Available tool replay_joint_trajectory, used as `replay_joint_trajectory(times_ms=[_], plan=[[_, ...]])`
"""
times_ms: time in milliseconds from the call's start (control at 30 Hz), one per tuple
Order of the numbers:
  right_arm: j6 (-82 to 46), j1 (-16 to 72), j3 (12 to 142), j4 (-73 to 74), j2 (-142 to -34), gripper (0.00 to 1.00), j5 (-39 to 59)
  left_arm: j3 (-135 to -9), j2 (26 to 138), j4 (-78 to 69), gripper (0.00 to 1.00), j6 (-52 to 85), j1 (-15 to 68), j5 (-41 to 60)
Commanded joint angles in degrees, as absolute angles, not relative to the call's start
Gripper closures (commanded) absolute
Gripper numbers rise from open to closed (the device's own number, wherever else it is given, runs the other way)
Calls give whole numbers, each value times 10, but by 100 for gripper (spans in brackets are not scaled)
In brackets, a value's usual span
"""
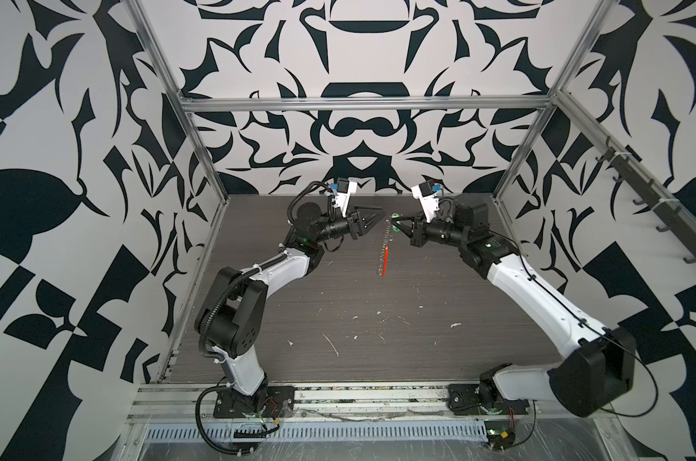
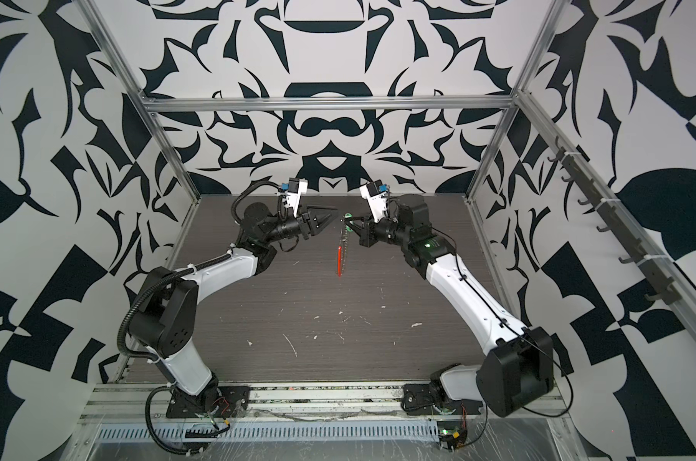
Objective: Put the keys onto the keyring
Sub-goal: 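Lower the plate onto the table with both grippers and release it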
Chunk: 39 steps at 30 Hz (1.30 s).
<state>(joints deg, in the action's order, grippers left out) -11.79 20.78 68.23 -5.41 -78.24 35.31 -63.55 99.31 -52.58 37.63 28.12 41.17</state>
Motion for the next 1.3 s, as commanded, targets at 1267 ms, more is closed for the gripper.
replay_joint_trajectory(times_ms=[1267], plan=[[-120, 92, 867, -292, -1103, 100, 231, -395, 783, -368, 57, 258, 277, 185]])
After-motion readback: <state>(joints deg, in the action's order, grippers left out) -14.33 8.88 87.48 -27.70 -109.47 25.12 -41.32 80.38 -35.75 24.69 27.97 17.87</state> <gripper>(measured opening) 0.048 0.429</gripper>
